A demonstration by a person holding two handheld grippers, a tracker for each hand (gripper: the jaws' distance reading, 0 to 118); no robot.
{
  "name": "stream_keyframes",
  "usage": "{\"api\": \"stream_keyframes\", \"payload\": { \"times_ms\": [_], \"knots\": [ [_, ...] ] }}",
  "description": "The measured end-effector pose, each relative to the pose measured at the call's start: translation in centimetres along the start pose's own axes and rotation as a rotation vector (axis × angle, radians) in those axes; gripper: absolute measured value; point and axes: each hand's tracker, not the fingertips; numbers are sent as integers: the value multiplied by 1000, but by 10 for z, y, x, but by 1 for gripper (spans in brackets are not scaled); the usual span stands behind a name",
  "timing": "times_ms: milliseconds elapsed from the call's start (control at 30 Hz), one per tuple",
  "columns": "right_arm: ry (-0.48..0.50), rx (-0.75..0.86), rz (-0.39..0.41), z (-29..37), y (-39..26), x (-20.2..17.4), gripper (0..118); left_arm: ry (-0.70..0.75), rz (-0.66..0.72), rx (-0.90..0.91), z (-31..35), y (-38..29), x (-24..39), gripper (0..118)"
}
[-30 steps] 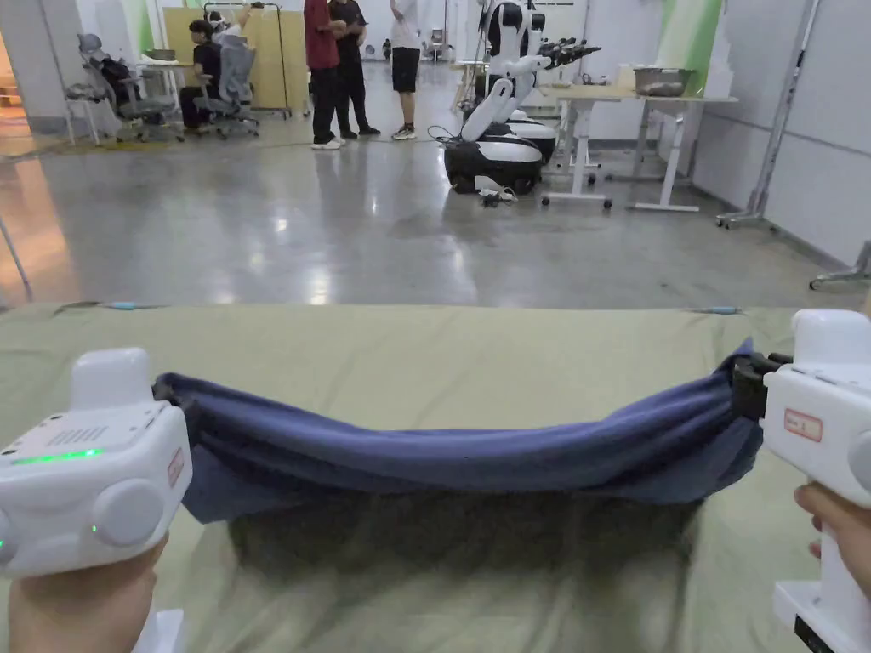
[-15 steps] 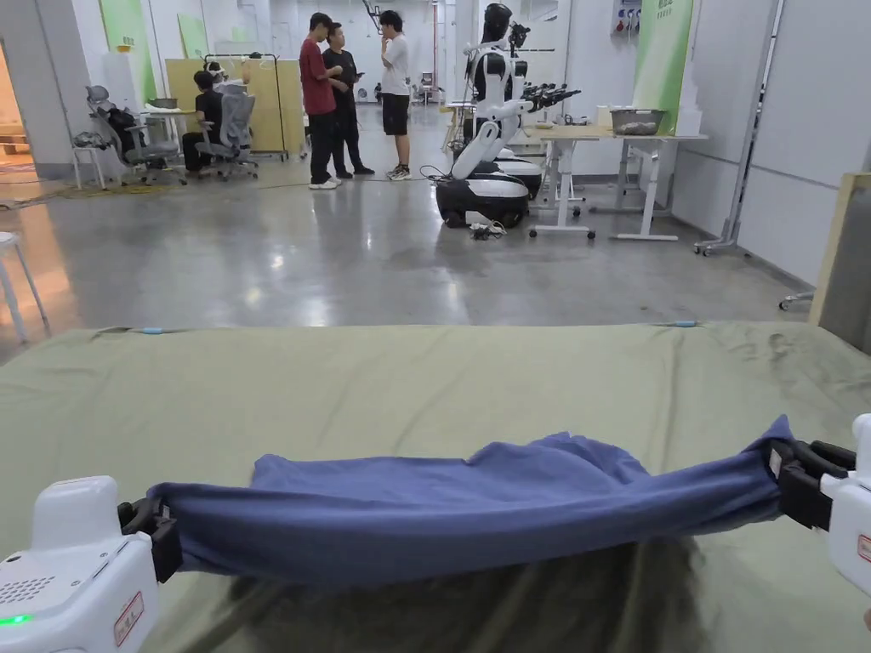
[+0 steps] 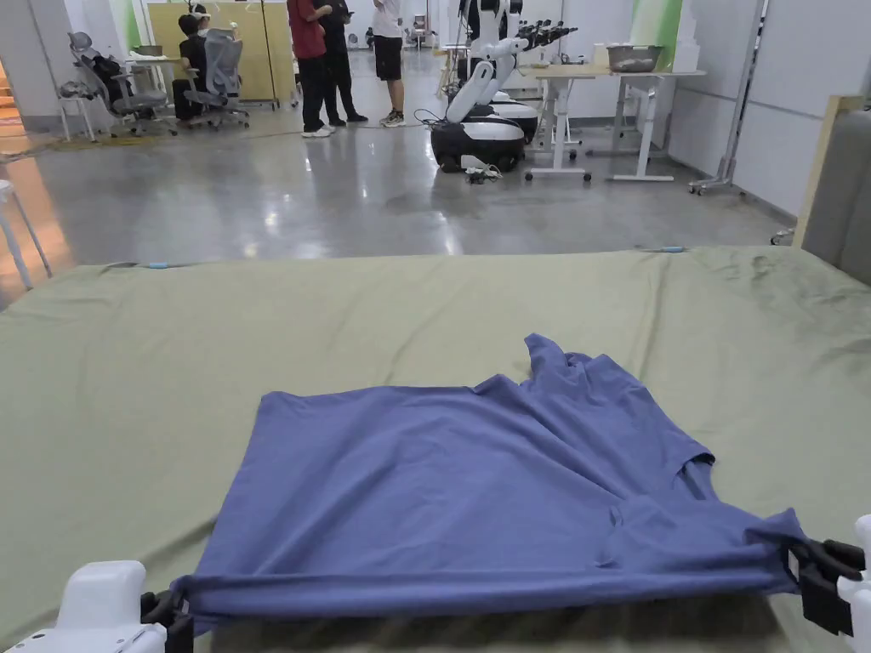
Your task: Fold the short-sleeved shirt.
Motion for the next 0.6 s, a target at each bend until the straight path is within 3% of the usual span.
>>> {"api": "stream_keyframes", "payload": {
  "times_ms": [67, 200, 233, 267, 300, 333, 433, 533, 567, 600],
  "knots": [
    [4, -86, 18, -11, -16, 2, 5, -1, -3, -36, -5, -9, 0, 4],
    [-5, -95, 75, -11, -41, -6, 6, -1, -29, -48, -7, -22, 4, 6],
    [-12, -87, 84, -10, -45, -8, 18, -3, -32, -50, -7, -25, 3, 18],
    [-29, -80, 103, -10, -46, -10, 45, -1, -29, -52, -7, -27, 2, 43],
    [-79, -79, 136, -8, -46, -13, 88, 9, -22, -54, -5, -27, 1, 81],
    [-110, -65, 142, -6, -47, -14, 118, 11, -11, -59, -3, -27, -2, 106],
    [-68, 51, 71, 19, -39, -9, 118, -51, 43, 28, 22, -24, -10, 106],
    [-83, 71, 17, 42, -22, -11, 118, -61, 34, 116, 57, -18, -11, 106],
    [-66, 94, 7, 50, -18, -11, 118, -85, 37, 138, 66, -18, -12, 104],
    [-27, 133, -8, 62, -12, -18, 116, -85, 30, 157, 76, -18, -9, 94]
  ]
}}
